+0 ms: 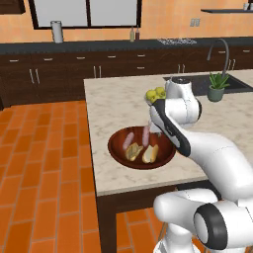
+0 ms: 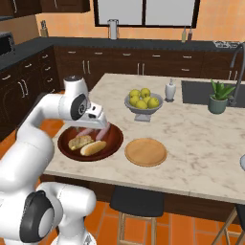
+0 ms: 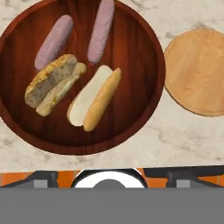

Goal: Place one bun and one sausage from the bowl on each plate.

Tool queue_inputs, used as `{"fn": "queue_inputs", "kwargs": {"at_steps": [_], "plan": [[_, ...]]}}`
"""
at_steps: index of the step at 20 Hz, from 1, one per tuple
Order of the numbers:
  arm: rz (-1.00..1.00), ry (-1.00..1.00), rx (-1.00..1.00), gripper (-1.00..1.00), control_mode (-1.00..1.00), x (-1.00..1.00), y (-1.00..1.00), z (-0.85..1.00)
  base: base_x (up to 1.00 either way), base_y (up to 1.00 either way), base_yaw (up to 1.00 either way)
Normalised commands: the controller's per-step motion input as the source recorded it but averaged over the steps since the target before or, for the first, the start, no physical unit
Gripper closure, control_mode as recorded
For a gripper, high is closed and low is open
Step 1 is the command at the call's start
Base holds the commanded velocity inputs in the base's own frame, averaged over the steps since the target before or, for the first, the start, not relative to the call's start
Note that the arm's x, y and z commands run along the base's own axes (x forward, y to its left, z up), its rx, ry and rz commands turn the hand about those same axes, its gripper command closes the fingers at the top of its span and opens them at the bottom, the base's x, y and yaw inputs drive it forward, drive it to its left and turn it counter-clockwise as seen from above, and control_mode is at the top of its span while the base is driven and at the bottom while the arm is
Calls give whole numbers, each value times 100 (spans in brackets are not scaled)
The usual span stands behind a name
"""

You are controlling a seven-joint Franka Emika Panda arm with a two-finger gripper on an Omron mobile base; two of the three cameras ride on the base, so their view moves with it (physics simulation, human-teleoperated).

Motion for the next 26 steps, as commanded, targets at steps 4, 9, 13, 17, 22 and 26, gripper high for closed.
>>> {"fn": "queue_inputs", "kwargs": {"at_steps": [4,9,13,17,22,26], "plan": [[0,0,5,-100,-100,10,8,-76,0,0,0],[0,0,0,-100,-100,0,8,-58,0,0,0],[0,0,0,-100,-100,24,3,-34,0,0,0],[0,0,0,-100,-100,44,14,-31,0,0,0],[0,1,0,-100,-100,34,3,-24,0,0,0],[0,2,0,-100,-100,33,0,-24,0,0,0]]}}
